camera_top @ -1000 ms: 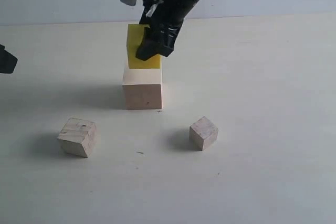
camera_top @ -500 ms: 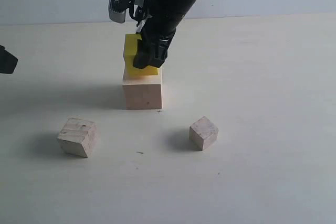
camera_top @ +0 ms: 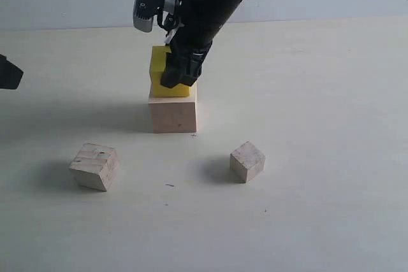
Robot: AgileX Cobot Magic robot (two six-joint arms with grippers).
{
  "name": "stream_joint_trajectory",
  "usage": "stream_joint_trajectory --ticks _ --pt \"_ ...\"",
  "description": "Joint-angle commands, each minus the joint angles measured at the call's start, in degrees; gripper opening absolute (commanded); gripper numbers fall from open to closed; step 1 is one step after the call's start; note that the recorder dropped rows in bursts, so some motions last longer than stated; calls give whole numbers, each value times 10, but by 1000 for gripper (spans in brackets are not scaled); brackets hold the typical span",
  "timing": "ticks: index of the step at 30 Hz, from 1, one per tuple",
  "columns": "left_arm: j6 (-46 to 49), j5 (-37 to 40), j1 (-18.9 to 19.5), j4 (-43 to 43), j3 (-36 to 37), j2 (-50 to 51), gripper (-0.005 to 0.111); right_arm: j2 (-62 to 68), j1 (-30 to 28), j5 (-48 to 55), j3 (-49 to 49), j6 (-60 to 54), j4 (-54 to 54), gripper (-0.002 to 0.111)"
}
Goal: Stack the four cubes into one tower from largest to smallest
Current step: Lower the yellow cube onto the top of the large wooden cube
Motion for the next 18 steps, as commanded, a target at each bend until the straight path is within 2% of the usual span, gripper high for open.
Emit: stream_joint_trajectory --ticks 1,14,18 --pt "4 -1 3 -7 -2 -4 0 -3 -4 3 -2 -4 9 0" --pt "4 -1 3 -7 -2 -4 0 -3 -4 10 -2 -14 2 0" --pt "12 -1 3 -7 -2 -4 0 -3 -4 13 -2 -14 2 10"
